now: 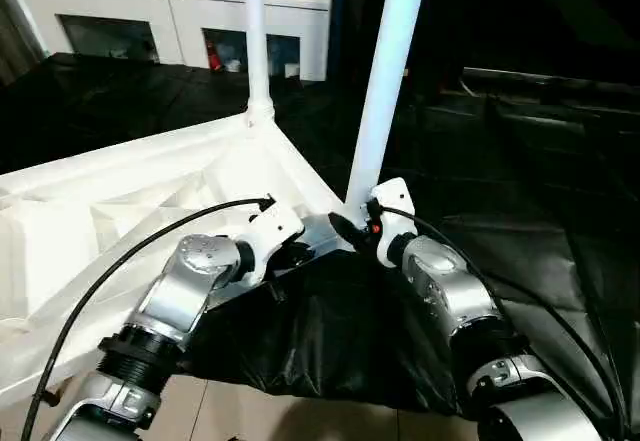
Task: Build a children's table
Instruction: Rotate leg to tighten
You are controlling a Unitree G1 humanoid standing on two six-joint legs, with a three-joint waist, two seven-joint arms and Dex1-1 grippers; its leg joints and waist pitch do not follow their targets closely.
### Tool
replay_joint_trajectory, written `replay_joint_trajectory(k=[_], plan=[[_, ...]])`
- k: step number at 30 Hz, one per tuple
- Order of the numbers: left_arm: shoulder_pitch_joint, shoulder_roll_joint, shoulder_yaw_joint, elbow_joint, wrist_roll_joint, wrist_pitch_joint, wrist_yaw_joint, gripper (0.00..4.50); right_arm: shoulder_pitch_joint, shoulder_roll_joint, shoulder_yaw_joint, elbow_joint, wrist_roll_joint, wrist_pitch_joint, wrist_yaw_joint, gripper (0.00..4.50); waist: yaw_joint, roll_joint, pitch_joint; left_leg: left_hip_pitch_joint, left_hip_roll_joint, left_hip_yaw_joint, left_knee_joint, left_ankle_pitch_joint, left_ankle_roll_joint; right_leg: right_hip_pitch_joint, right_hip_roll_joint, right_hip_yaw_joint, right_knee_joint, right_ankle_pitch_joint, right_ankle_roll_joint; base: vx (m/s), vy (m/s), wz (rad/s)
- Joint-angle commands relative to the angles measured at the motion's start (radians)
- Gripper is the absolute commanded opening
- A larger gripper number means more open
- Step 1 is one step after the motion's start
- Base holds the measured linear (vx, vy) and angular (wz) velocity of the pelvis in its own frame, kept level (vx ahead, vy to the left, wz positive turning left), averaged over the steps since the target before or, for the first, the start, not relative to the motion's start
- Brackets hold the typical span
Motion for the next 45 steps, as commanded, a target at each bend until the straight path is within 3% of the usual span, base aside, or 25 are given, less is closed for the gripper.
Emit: replay_joint_trajectory(k=[1,4,11,16,20,23,24,27,34,38,42,45], plan=[[-0.039,-0.049,-0.013,-0.008,-0.006,-0.025,0.039,0.0,0.007,0.088,0.069,0.037,0.005,0.001,0.085,3.47,0.002,0.007,-0.067,0.0,0.071,-0.028,-0.07,-0.17,0.042,0.046,-0.122,0.089,-0.079,-0.332,-0.11,0.0,0.0,0.0],[-0.023,-0.034,-0.021,-0.031,-0.02,-0.042,-0.002,0.0,0.009,0.069,0.086,0.028,-0.005,-0.021,0.117,3.93,0.003,0.006,-0.063,0.001,0.072,-0.028,-0.071,-0.174,0.043,0.044,-0.122,0.089,-0.079,-0.336,-0.114,0.0,0.0,0.0],[0.026,0.023,-0.037,-0.084,-0.046,-0.082,-0.105,0.0,0.027,-0.03,0.122,-0.029,-0.011,-0.066,0.294,3.93,0.0,0.008,-0.067,-0.007,0.075,-0.028,-0.069,-0.146,0.065,0.049,-0.12,0.09,-0.067,-0.27,-0.134,0.0,0.0,0.0],[0.048,0.063,-0.044,-0.114,-0.068,-0.101,-0.184,0.0,0.052,-0.117,0.146,-0.101,0.014,-0.061,0.479,3.93,0.011,0.008,-0.069,-0.007,0.076,-0.026,-0.067,-0.123,0.087,0.05,-0.118,0.09,-0.064,-0.241,-0.141,0.0,0.0,0.0],[0.057,0.093,-0.049,-0.131,-0.08,-0.107,-0.242,0.0,0.073,-0.187,0.172,-0.163,0.045,-0.035,0.634,3.93,0.013,0.008,-0.065,-0.004,0.074,-0.024,-0.067,-0.159,0.078,0.048,-0.118,0.089,-0.074,-0.303,-0.137,0.0,0.0,0.0],[0.06,0.11,-0.052,-0.135,-0.084,-0.108,-0.271,0.0,0.086,-0.222,0.189,-0.2,0.059,-0.019,0.709,3.93,0.019,0.008,-0.066,0.0,0.077,-0.025,-0.068,-0.157,0.084,0.047,-0.115,0.089,-0.073,-0.296,-0.13,0.0,0.0,0.0],[0.062,0.124,-0.055,-0.137,-0.089,-0.107,-0.294,0.0,0.095,-0.24,0.2,-0.222,0.062,-0.01,0.749,3.67,0.019,0.009,-0.065,-0.003,0.078,-0.025,-0.069,-0.156,0.085,0.047,-0.115,0.089,-0.071,-0.286,-0.136,0.0,0.0,0.0],[0.069,0.143,-0.057,-0.147,-0.105,-0.102,-0.333,0.0,0.112,-0.262,0.214,-0.261,0.072,0.017,0.812,3.49,0.027,0.01,-0.065,-0.003,0.076,-0.024,-0.068,-0.152,0.084,0.046,-0.116,0.089,-0.072,-0.298,-0.132,0.0,0.0,0.0],[0.076,0.163,-0.061,-0.167,-0.121,-0.087,-0.372,0.0,0.134,-0.268,0.231,-0.298,0.079,0.038,0.844,2.88,0.034,0.009,-0.065,-0.002,0.077,-0.025,-0.069,-0.149,0.072,0.046,-0.116,0.088,-0.072,-0.304,-0.126,0.0,0.0,0.0],[0.072,0.147,-0.053,-0.155,-0.111,-0.096,-0.332,0.0,0.144,-0.253,0.228,-0.298,0.066,0.044,0.82,2.79,0.034,0.008,-0.067,-0.003,0.077,-0.026,-0.069,-0.142,0.071,0.047,-0.117,0.088,-0.071,-0.294,-0.126,0.0,0.0,0.0],[0.048,0.1,-0.028,-0.116,-0.088,-0.088,-0.239,0.0,0.124,-0.194,0.192,-0.222,0.022,0.023,0.66,2.74,0.028,0.007,-0.061,0.0,0.072,-0.026,-0.07,-0.171,0.053,0.044,-0.118,0.084,-0.083,-0.369,-0.111,0.0,0.0,0.0],[0.012,0.052,-0.004,-0.067,-0.063,-0.079,-0.14,0.0,0.081,-0.114,0.141,-0.113,-0.017,0.027,0.423,2.73,0.02,0.008,-0.057,0.001,0.071,-0.031,-0.073,-0.2,0.03,0.042,-0.119,0.079,-0.092,-0.442,-0.09,0.0,0.0,0.0]])
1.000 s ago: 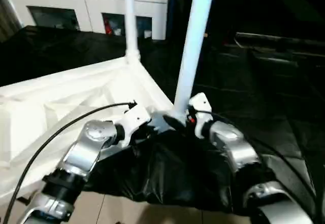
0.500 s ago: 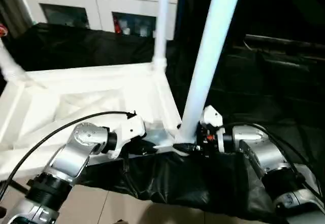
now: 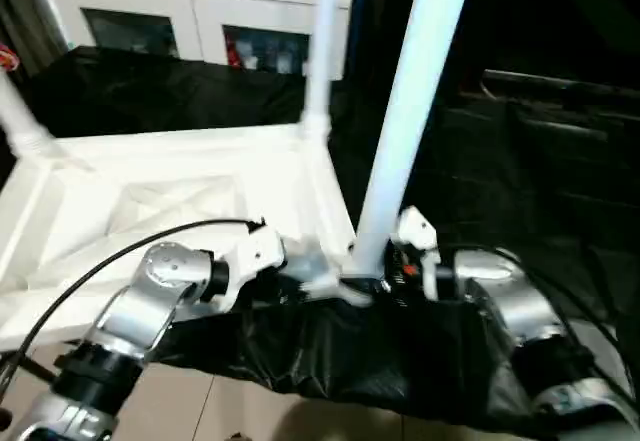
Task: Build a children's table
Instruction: Rotate leg to tighten
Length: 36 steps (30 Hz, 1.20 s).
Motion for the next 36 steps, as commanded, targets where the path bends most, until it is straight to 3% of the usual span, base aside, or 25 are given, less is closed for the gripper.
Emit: replay_joint_trajectory(k=[1,3,5,7,9,10,12,16,18,23,26,30,36], plan=[[-0.061,-0.068,0.003,0.004,0.002,0.0,0.106,0.0,-0.016,0.085,0.046,0.069,-0.035,0.005,-0.121,2.73,-0.004,0.008,-0.058,0.01,0.069,-0.032,-0.072,-0.213,0.024,0.045,-0.118,0.077,-0.096,-0.454,-0.085,0.0,0.0,0.0],[-0.077,-0.087,0.008,0.02,0.01,0.009,0.143,0.0,-0.036,0.123,0.024,0.115,-0.036,-0.003,-0.204,2.72,-0.014,0.008,-0.06,0.013,0.064,-0.031,-0.069,-0.224,0.021,0.044,-0.121,0.08,-0.102,-0.459,-0.077,0.0,0.0,0.0],[-0.099,-0.121,0.015,0.042,0.033,0.027,0.214,0.0,-0.081,0.189,-0.035,0.194,-0.019,0.008,-0.381,2.72,-0.016,0.011,-0.06,0.011,0.068,-0.032,-0.071,-0.219,0.024,0.044,-0.122,0.082,-0.097,-0.439,-0.081,0.0,0.0,0.0],[-0.112,-0.148,0.02,0.057,0.046,0.036,0.257,0.0,-0.109,0.226,-0.056,0.244,-0.031,-0.011,-0.49,2.72,-0.02,0.01,-0.065,0.014,0.071,-0.034,-0.071,-0.209,0.014,0.043,-0.12,0.084,-0.089,-0.39,-0.097,0.0,0.0,0.0],[-0.114,-0.156,0.018,0.06,0.049,0.033,0.259,0.0,-0.118,0.236,-0.047,0.261,-0.053,-0.047,-0.512,2.72,-0.018,0.012,-0.068,0.01,0.071,-0.031,-0.07,-0.183,0.017,0.045,-0.123,0.089,-0.08,-0.33,-0.116,0.0,0.0,0.0],[-0.113,-0.155,0.011,0.059,0.05,0.025,0.249,0.0,-0.117,0.239,-0.047,0.262,-0.049,-0.063,-0.488,2.72,-0.016,0.008,-0.071,0.007,0.071,-0.028,-0.069,-0.155,0.029,0.046,-0.122,0.092,-0.073,-0.274,-0.128,0.0,0.0,0.0],[-0.111,-0.153,0.007,0.057,0.051,0.019,0.241,0.0,-0.116,0.242,-0.056,0.261,-0.035,-0.069,-0.456,3.42,-0.013,0.01,-0.073,0.001,0.071,-0.025,-0.068,-0.107,0.057,0.051,-0.121,0.094,-0.058,-0.182,-0.155,0.0,0.0,0.0],[-0.1,-0.141,0.0,0.045,0.042,0.007,0.217,0.0,-0.117,0.236,-0.065,0.257,-0.023,-0.08,-0.413,3.64,-0.012,0.009,-0.069,0.0,0.071,-0.024,-0.068,-0.117,0.069,0.052,-0.123,0.092,-0.066,-0.232,-0.146,0.0,0.0,0.0],[-0.088,-0.127,-0.006,0.032,0.035,-0.007,0.189,0.0,-0.12,0.213,-0.044,0.254,-0.05,-0.116,-0.397,3.9,-0.012,0.011,-0.067,0.002,0.072,-0.026,-0.069,-0.133,0.062,0.05,-0.123,0.09,-0.069,-0.262,-0.138,0.0,0.0,0.0],[-0.056,-0.086,-0.017,-0.002,0.015,-0.014,0.11,0.0,-0.09,0.137,0.02,0.18,-0.037,-0.128,-0.177,3.9,-0.013,0.01,-0.068,-0.001,0.074,-0.025,-0.068,-0.139,0.073,0.054,-0.12,0.092,-0.064,-0.236,-0.146,0.0,0.0,0.0],[-0.048,-0.072,-0.019,-0.014,0.003,-0.017,0.078,0.0,-0.073,0.107,0.036,0.146,-0.032,-0.118,-0.097,3.9,-0.012,0.01,-0.066,-0.002,0.072,-0.025,-0.069,-0.141,0.082,0.054,-0.12,0.091,-0.067,-0.246,-0.146,0.0,0.0,0.0],[-0.033,-0.028,-0.029,-0.032,-0.02,-0.031,-0.011,0.0,-0.017,0.014,0.09,0.035,0.008,-0.078,0.147,3.9,-0.007,0.008,-0.065,0.002,0.073,-0.025,-0.069,-0.15,0.087,0.053,-0.117,0.09,-0.073,-0.285,-0.132,0.0,0.0,0.0],[-0.021,0.007,-0.035,-0.044,-0.029,-0.035,-0.071,0.0,0.02,-0.057,0.138,-0.045,0.014,-0.031,0.297,3.9,0.004,0.007,-0.064,0.003,0.073,-0.025,-0.069,-0.162,0.083,0.051,-0.116,0.088,-0.076,-0.32,-0.125,0.0,0.0,0.0]])
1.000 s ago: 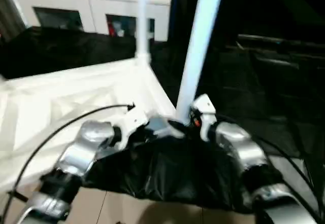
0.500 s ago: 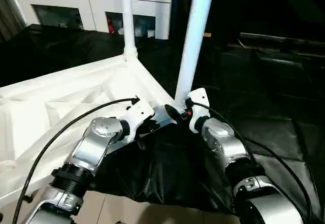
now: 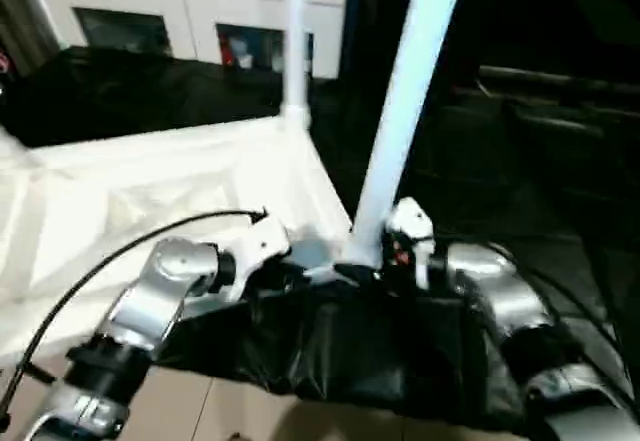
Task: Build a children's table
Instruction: Rotate leg to tighten
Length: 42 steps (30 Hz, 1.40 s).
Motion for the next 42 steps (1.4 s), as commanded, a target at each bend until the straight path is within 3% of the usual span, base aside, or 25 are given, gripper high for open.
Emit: replay_joint_trajectory(k=[1,13,17,18,21,22,23,24,25,27,29,31,35,37,42], plan=[[-0.011,-0.009,-0.016,-0.038,-0.015,-0.02,-0.007,0.0,0.027,0.009,0.106,-0.047,0.006,0.029,0.131,3.75,0.002,0.006,-0.065,0.005,0.074,-0.025,-0.066,-0.159,0.081,0.054,-0.115,0.087,-0.076,-0.32,-0.122,0.0,0.0,0.0],[-0.006,-0.01,-0.001,-0.035,-0.023,-0.021,0.002,0.0,0.046,0.037,0.101,-0.085,0.018,0.072,0.114,2.86,0.01,0.001,-0.068,0.005,0.073,-0.025,-0.065,-0.137,0.075,0.054,-0.117,0.087,-0.075,-0.312,-0.119,0.0,0.0,0.0],[-0.021,-0.039,0.009,-0.016,-0.007,-0.007,0.065,0.0,0.028,0.091,0.066,-0.03,-0.011,0.077,-0.03,2.74,0.004,0.0,-0.063,0.008,0.072,-0.026,-0.068,-0.169,0.053,0.049,-0.118,0.083,-0.085,-0.384,-0.102,0.0,0.0,0.0],[-0.045,-0.07,0.016,0.014,0.021,0.014,0.148,0.0,0.0,0.148,0.031,0.045,-0.046,0.074,-0.209,2.72,-0.004,-0.001,-0.064,0.009,0.071,-0.029,-0.069,-0.189,0.032,0.049,-0.12,0.081,-0.089,-0.43,-0.086,0.0,0.0,0.0],[-0.065,-0.1,0.023,0.033,0.044,0.032,0.218,0.0,-0.023,0.194,0.002,0.102,-0.063,0.078,-0.352,2.72,-0.021,0.0,-0.06,0.018,0.066,-0.033,-0.068,-0.245,0.007,0.047,-0.123,0.075,-0.105,-0.505,-0.066,0.0,0.0,0.0],[-0.082,-0.128,0.029,0.047,0.061,0.038,0.276,0.0,-0.045,0.234,-0.025,0.149,-0.071,0.083,-0.48,2.72,-0.023,0.001,-0.061,0.016,0.067,-0.035,-0.068,-0.253,0.009,0.051,-0.124,0.074,-0.106,-0.51,-0.057,0.0,0.0,0.0],[-0.084,-0.131,0.029,0.049,0.062,0.038,0.282,0.0,-0.047,0.239,-0.027,0.154,-0.072,0.084,-0.495,2.72,-0.024,0.0,-0.061,0.017,0.067,-0.034,-0.068,-0.256,0.01,0.048,-0.124,0.075,-0.108,-0.513,-0.053,0.0,0.0,0.0],[-0.106,-0.167,0.037,0.068,0.077,0.048,0.346,0.0,-0.075,0.283,-0.065,0.203,-0.067,0.098,-0.627,2.72,-0.027,0.002,-0.059,0.026,0.066,-0.034,-0.067,-0.273,0.007,0.04,-0.122,0.074,-0.112,-0.527,-0.052,0.0,0.0,0.0],[-0.115,-0.182,0.038,0.074,0.083,0.051,0.367,0.0,-0.088,0.301,-0.082,0.223,-0.061,0.1,-0.679,2.72,-0.03,0.002,-0.06,0.028,0.063,-0.034,-0.067,-0.284,0.002,0.041,-0.122,0.072,-0.114,-0.541,-0.049,0.0,0.0,0.0],[-0.124,-0.206,0.039,0.083,0.095,0.047,0.396,0.0,-0.103,0.331,-0.101,0.244,-0.061,0.088,-0.714,2.72,-0.031,0.002,-0.065,0.023,0.065,-0.037,-0.068,-0.274,0.001,0.046,-0.125,0.073,-0.109,-0.515,-0.048,0.0,0.0,0.0],[-0.129,-0.222,0.037,0.09,0.1,0.041,0.412,0.0,-0.11,0.346,-0.097,0.258,-0.077,0.054,-0.721,2.72,-0.025,0.002,-0.069,0.021,0.068,-0.031,-0.068,-0.23,0.016,0.044,-0.125,0.085,-0.097,-0.426,-0.07,0.0,0.0,0.0],[-0.132,-0.229,0.031,0.097,0.104,0.024,0.418,0.0,-0.109,0.348,-0.089,0.257,-0.081,0.023,-0.699,3.27,-0.02,0.001,-0.071,0.015,0.069,-0.028,-0.068,-0.185,0.03,0.047,-0.123,0.089,-0.084,-0.348,-0.092,0.0,0.0,0.0],[-0.116,-0.213,0.018,0.083,0.102,-0.001,0.387,0.0,-0.108,0.329,-0.107,0.242,-0.055,-0.009,-0.669,3.7,-0.012,-0.001,-0.079,0.003,0.071,-0.026,-0.066,-0.095,0.058,0.055,-0.121,0.093,-0.059,-0.203,-0.133,0.0,0.0,0.0],[-0.106,-0.204,0.016,0.073,0.098,-0.006,0.371,0.0,-0.113,0.314,-0.107,0.244,-0.059,-0.026,-0.66,3.84,-0.014,0.002,-0.075,0.001,0.072,-0.025,-0.065,-0.097,0.069,0.052,-0.121,0.091,-0.061,-0.199,-0.141,0.0,0.0,0.0],[-0.077,-0.174,0.014,0.044,0.092,-0.019,0.322,0.0,-0.114,0.259,-0.114,0.22,-0.055,-0.032,-0.607,4.3,-0.014,0.003,-0.07,0.004,0.072,-0.025,-0.067,-0.138,0.058,0.053,-0.122,0.09,-0.07,-0.265,-0.133,0.0,0.0,0.0]])
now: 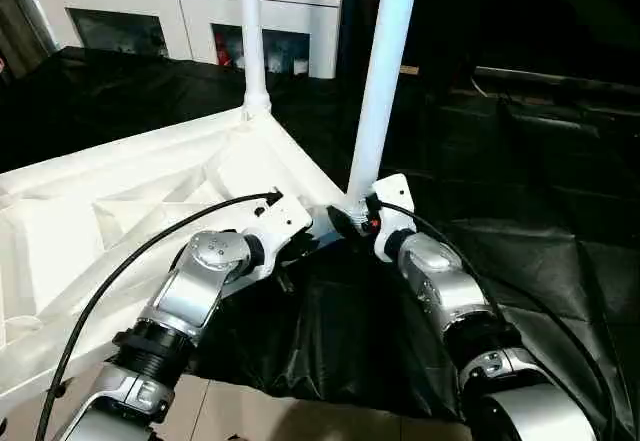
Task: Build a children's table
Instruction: Rotate leg to tighten
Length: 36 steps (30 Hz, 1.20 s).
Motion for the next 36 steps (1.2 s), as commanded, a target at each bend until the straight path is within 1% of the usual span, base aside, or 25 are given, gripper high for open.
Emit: replay_joint_trajectory(k=[1,2,3,4,6,7,8,10,12,13,14,15,16,18,19,21,22,23,24,25,27,30,31,34,36], plan=[[-0.001,-0.009,-0.014,-0.058,-0.027,-0.064,-0.022,0.0,0.008,0.002,0.04,-0.012,0.005,0.0,0.064,4.38,0.002,0.007,-0.067,0.003,0.072,-0.026,-0.065,-0.14,0.06,0.055,-0.121,0.09,-0.072,-0.269,-0.129,0.0,0.0,0.0],[0.008,0.001,-0.014,-0.068,-0.034,-0.069,-0.041,0.0,0.009,-0.013,0.033,-0.023,0.012,0.002,0.085,4.44,0.001,0.008,-0.067,0.002,0.074,-0.026,-0.065,-0.138,0.061,0.056,-0.122,0.09,-0.07,-0.262,-0.132,0.0,0.0,0.0],[0.021,0.02,-0.015,-0.084,-0.044,-0.077,-0.072,0.0,0.013,-0.045,0.03,-0.048,0.024,0.011,0.144,4.48,0.001,0.006,-0.069,0.002,0.074,-0.026,-0.064,-0.133,0.064,0.058,-0.121,0.09,-0.069,-0.252,-0.131,0.0,0.0,0.0],[0.026,0.028,-0.016,-0.091,-0.05,-0.08,-0.086,0.0,0.017,-0.059,0.037,-0.061,0.025,0.018,0.173,4.48,0.001,0.006,-0.068,0.0,0.073,-0.025,-0.063,-0.128,0.072,0.058,-0.121,0.091,-0.068,-0.243,-0.133,0.0,0.0,0.0],[0.039,0.047,-0.018,-0.107,-0.061,-0.091,-0.119,0.0,0.025,-0.101,0.063,-0.087,0.005,0.02,0.23,4.48,0.003,0.008,-0.07,0.001,0.074,-0.026,-0.063,-0.109,0.08,0.056,-0.118,0.089,-0.063,-0.216,-0.144,0.0,0.0,0.0],[0.041,0.05,-0.018,-0.108,-0.063,-0.092,-0.123,0.0,0.025,-0.106,0.064,-0.09,0.005,0.025,0.239,4.48,0.003,0.008,-0.069,0.001,0.074,-0.024,-0.062,-0.11,0.082,0.055,-0.118,0.091,-0.063,-0.213,-0.147,0.0,0.0,0.0],[0.047,0.062,-0.018,-0.116,-0.071,-0.094,-0.144,0.0,0.028,-0.13,0.069,-0.104,0.009,0.046,0.283,4.48,0.004,0.007,-0.068,0.0,0.073,-0.024,-0.062,-0.114,0.083,0.057,-0.117,0.09,-0.063,-0.217,-0.148,0.0,0.0,0.0],[0.055,0.077,-0.022,-0.125,-0.079,-0.099,-0.171,0.0,0.034,-0.157,0.079,-0.119,0.015,0.041,0.339,4.48,0.004,0.007,-0.067,0.001,0.072,-0.024,-0.062,-0.124,0.083,0.057,-0.118,0.09,-0.066,-0.234,-0.145,0.0,0.0,0.0],[0.063,0.092,-0.025,-0.134,-0.086,-0.106,-0.197,0.0,0.046,-0.187,0.096,-0.141,0.024,0.033,0.416,4.48,0.007,0.008,-0.066,0.001,0.072,-0.023,-0.061,-0.135,0.084,0.057,-0.117,0.09,-0.071,-0.257,-0.133,0.0,0.0,0.0],[0.064,0.094,-0.025,-0.136,-0.088,-0.106,-0.202,0.0,0.049,-0.191,0.099,-0.145,0.025,0.033,0.428,4.48,0.006,0.007,-0.066,0.0,0.072,-0.024,-0.062,-0.135,0.084,0.057,-0.116,0.088,-0.07,-0.262,-0.134,0.0,0.0,0.0],[0.069,0.105,-0.026,-0.142,-0.094,-0.107,-0.223,0.0,0.06,-0.211,0.113,-0.166,0.031,0.036,0.48,4.48,0.006,0.007,-0.066,0.001,0.073,-0.024,-0.062,-0.136,0.083,0.056,-0.116,0.088,-0.071,-0.266,-0.133,0.0,0.0,0.0],[0.075,0.12,-0.028,-0.152,-0.103,-0.104,-0.254,0.0,0.074,-0.237,0.13,-0.197,0.045,0.051,0.549,4.48,0.007,0.006,-0.066,0.0,0.072,-0.024,-0.061,-0.135,0.085,0.057,-0.116,0.089,-0.07,-0.266,-0.132,0.0,0.0,0.0],[0.078,0.125,-0.029,-0.157,-0.107,-0.103,-0.263,0.0,0.079,-0.245,0.134,-0.208,0.052,0.06,0.57,4.48,0.009,0.005,-0.066,0.0,0.072,-0.024,-0.061,-0.134,0.093,0.059,-0.115,0.088,-0.07,-0.267,-0.126,0.0,0.0,0.0],[0.083,0.135,-0.03,-0.164,-0.111,-0.101,-0.277,0.0,0.084,-0.256,0.137,-0.221,0.065,0.067,0.605,4.48,0.01,0.006,-0.066,-0.002,0.073,-0.025,-0.061,-0.125,0.097,0.058,-0.116,0.087,-0.069,-0.264,-0.129,0.0,0.0,0.0],[0.084,0.139,-0.029,-0.165,-0.114,-0.102,-0.282,0.0,0.086,-0.26,0.137,-0.227,0.07,0.072,0.618,4.32,0.009,0.006,-0.065,-0.001,0.072,-0.024,-0.062,-0.129,0.097,0.057,-0.114,0.086,-0.072,-0.271,-0.129,0.0,0.0,0.0],[0.087,0.148,-0.028,-0.169,-0.12,-0.102,-0.294,0.0,0.091,-0.269,0.14,-0.245,0.08,0.089,0.651,4.32,0.009,0.006,-0.064,0.001,0.072,-0.024,-0.061,-0.137,0.092,0.056,-0.114,0.086,-0.074,-0.289,-0.127,0.0,0.0,0.0],[0.089,0.151,-0.027,-0.171,-0.122,-0.101,-0.3,0.0,0.094,-0.274,0.144,-0.252,0.084,0.095,0.669,4.18,0.011,0.006,-0.065,0.001,0.072,-0.025,-0.062,-0.137,0.089,0.056,-0.114,0.086,-0.073,-0.291,-0.126,0.0,0.0,0.0],[0.09,0.154,-0.026,-0.172,-0.124,-0.1,-0.304,0.0,0.097,-0.277,0.148,-0.258,0.086,0.099,0.681,4.18,0.013,0.006,-0.065,0.001,0.073,-0.025,-0.061,-0.135,0.089,0.056,-0.114,0.087,-0.073,-0.286,-0.127,0.0,0.0,0.0],[0.091,0.156,-0.026,-0.174,-0.125,-0.099,-0.309,0.0,0.1,-0.278,0.15,-0.262,0.086,0.099,0.687,4.01,0.012,0.005,-0.065,0.001,0.073,-0.025,-0.062,-0.134,0.088,0.056,-0.114,0.086,-0.072,-0.285,-0.127,0.0,0.0,0.0],[0.093,0.159,-0.027,-0.176,-0.127,-0.098,-0.315,0.0,0.104,-0.281,0.153,-0.27,0.089,0.103,0.693,4.01,0.013,0.006,-0.065,0.001,0.073,-0.025,-0.062,-0.132,0.087,0.056,-0.114,0.087,-0.072,-0.281,-0.128,0.0,0.0,0.0],[0.097,0.163,-0.029,-0.182,-0.132,-0.093,-0.324,0.0,0.11,-0.283,0.158,-0.281,0.093,0.11,0.7,3.85,0.015,0.005,-0.066,0.002,0.073,-0.025,-0.061,-0.126,0.087,0.056,-0.114,0.087,-0.069,-0.273,-0.13,0.0,0.0,0.0],[0.1,0.165,-0.03,-0.187,-0.135,-0.087,-0.329,0.0,0.113,-0.284,0.161,-0.284,0.093,0.113,0.705,3.56,0.019,0.005,-0.066,0.001,0.073,-0.024,-0.062,-0.12,0.089,0.056,-0.114,0.087,-0.07,-0.266,-0.131,0.0,0.0,0.0],[0.101,0.166,-0.03,-0.188,-0.136,-0.087,-0.33,0.0,0.114,-0.283,0.161,-0.285,0.093,0.114,0.705,3.56,0.019,0.006,-0.066,0.002,0.073,-0.024,-0.062,-0.121,0.088,0.055,-0.114,0.087,-0.07,-0.269,-0.131,0.0,0.0,0.0],[0.102,0.168,-0.031,-0.19,-0.137,-0.083,-0.332,0.0,0.119,-0.282,0.161,-0.294,0.091,0.125,0.71,3.22,0.021,0.004,-0.065,0.003,0.072,-0.024,-0.062,-0.131,0.081,0.055,-0.114,0.086,-0.073,-0.293,-0.123,0.0,0.0,0.0],[0.102,0.169,-0.031,-0.191,-0.138,-0.082,-0.332,0.0,0.122,-0.28,0.163,-0.297,0.092,0.129,0.707,3.1,0.024,0.004,-0.066,0.003,0.071,-0.023,-0.061,-0.122,0.081,0.055,-0.115,0.087,-0.073,-0.291,-0.12,0.0,0.0,0.0]])
